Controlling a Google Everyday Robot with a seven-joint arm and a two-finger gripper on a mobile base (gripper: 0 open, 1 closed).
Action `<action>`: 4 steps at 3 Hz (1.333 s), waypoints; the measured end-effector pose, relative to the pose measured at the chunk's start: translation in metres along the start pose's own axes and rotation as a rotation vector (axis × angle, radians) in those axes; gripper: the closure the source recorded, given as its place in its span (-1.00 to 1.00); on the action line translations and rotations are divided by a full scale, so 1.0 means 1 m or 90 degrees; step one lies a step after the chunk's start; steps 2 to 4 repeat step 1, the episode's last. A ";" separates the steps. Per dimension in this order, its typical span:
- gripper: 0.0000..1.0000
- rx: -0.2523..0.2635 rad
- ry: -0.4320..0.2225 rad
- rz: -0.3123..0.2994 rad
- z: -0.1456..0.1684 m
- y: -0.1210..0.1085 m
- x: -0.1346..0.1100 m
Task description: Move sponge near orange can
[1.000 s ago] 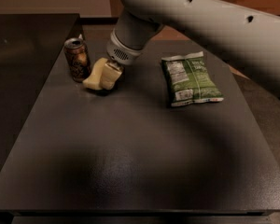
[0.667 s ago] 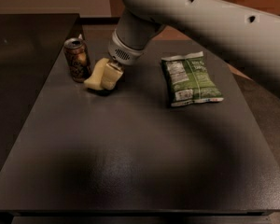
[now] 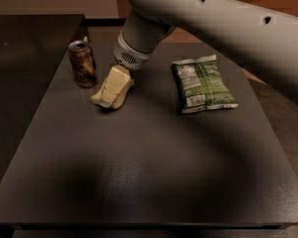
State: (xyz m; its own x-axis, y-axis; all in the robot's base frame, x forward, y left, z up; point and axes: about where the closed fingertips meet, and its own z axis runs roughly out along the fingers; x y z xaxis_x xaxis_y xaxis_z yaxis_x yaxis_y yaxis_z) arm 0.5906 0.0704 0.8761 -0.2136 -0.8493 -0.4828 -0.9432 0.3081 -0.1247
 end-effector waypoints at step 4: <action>-1.00 0.000 0.000 0.000 0.000 0.000 0.000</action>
Offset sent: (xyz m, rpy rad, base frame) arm 0.0000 0.0000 0.0000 0.0000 0.0000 0.0000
